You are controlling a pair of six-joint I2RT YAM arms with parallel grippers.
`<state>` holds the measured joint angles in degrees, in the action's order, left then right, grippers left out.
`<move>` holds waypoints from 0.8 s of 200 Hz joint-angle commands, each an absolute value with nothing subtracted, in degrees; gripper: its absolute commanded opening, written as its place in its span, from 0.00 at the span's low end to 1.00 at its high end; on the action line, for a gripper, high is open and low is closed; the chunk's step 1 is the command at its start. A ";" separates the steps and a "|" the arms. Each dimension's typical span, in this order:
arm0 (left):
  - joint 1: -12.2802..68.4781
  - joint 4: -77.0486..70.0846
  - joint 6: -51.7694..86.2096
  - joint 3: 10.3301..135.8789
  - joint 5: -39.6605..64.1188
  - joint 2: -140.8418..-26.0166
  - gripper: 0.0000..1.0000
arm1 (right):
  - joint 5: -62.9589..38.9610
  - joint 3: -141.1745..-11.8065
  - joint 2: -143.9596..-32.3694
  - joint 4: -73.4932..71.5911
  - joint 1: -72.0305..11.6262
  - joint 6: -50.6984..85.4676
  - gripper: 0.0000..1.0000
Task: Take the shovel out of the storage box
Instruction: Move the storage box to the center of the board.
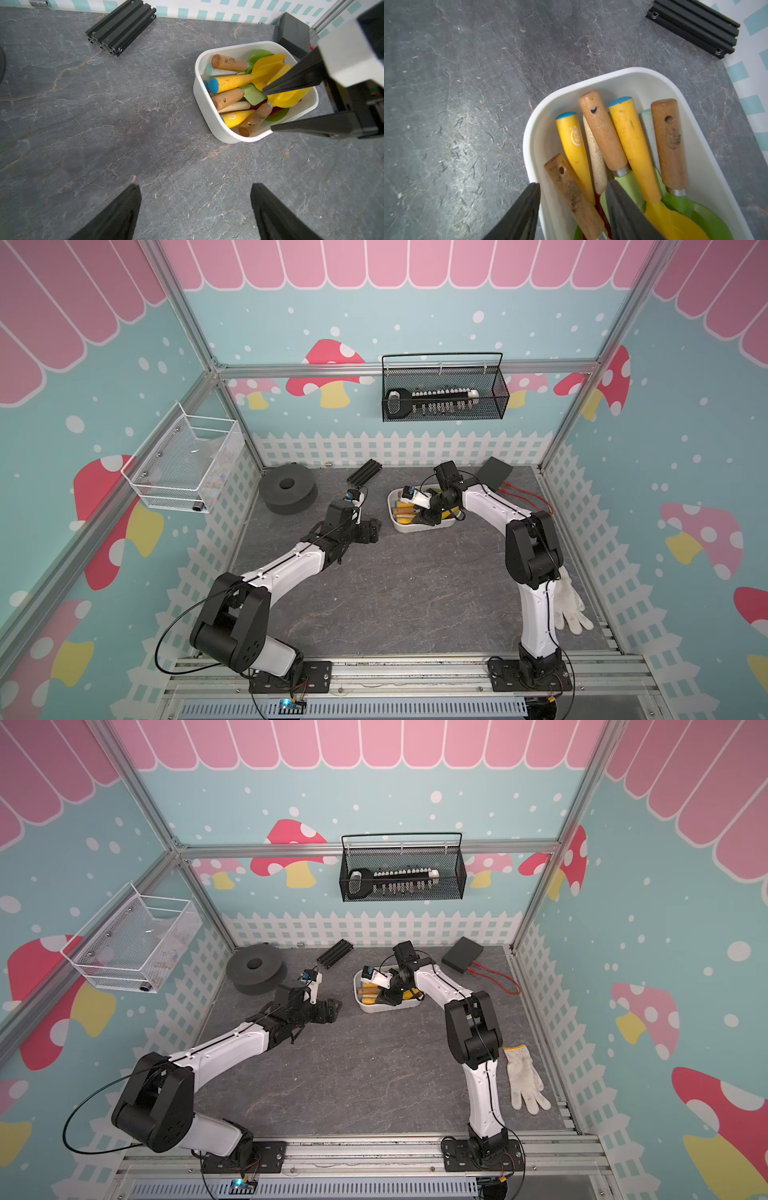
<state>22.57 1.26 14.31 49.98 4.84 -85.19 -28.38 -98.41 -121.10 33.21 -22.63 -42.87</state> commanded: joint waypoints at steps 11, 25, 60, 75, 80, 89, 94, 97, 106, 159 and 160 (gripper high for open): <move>22.32 1.93 13.36 51.33 5.51 -85.15 0.87 | -31.67 -95.69 -117.67 36.32 -23.27 -43.28 0.57; 22.32 1.92 13.44 51.42 5.86 -85.51 0.87 | -31.33 -95.02 -117.99 37.09 -23.42 -43.87 0.54; 22.32 1.94 13.54 51.58 6.23 -85.86 0.87 | -27.45 -96.12 -120.85 38.23 -23.90 -44.99 0.48; 22.32 2.11 13.38 51.59 6.17 -85.92 0.87 | -26.57 -97.27 -121.76 38.23 -23.91 -45.24 0.46; 22.32 2.19 13.32 51.54 6.24 -85.91 0.87 | -26.49 -97.53 -122.03 38.19 -23.95 -45.41 0.46; 22.32 2.19 13.27 51.50 6.15 -85.86 0.86 | -26.18 -98.12 -122.41 37.99 -23.99 -45.65 0.45; 22.32 2.28 13.19 51.50 6.11 -85.87 0.86 | -25.94 -98.36 -122.76 38.01 -24.07 -45.83 0.44; 22.32 2.33 13.18 51.50 6.05 -85.83 0.86 | -25.73 -98.63 -122.97 38.02 -24.08 -45.94 0.43; 22.32 2.43 13.03 51.50 5.98 -85.78 0.86 | -24.71 -99.16 -123.48 38.11 -24.24 -46.34 0.42; 22.32 2.46 13.01 51.50 5.77 -85.87 0.86 | -24.08 -100.99 -125.50 40.07 -24.52 -51.35 0.33; 22.32 2.46 13.01 51.50 5.79 -85.87 0.86 | -24.08 -100.99 -125.51 40.07 -24.57 -51.47 0.33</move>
<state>22.57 1.52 13.89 49.98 5.43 -85.41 -23.94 -99.29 -123.87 37.54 -23.90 -47.57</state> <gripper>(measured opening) 0.860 0.341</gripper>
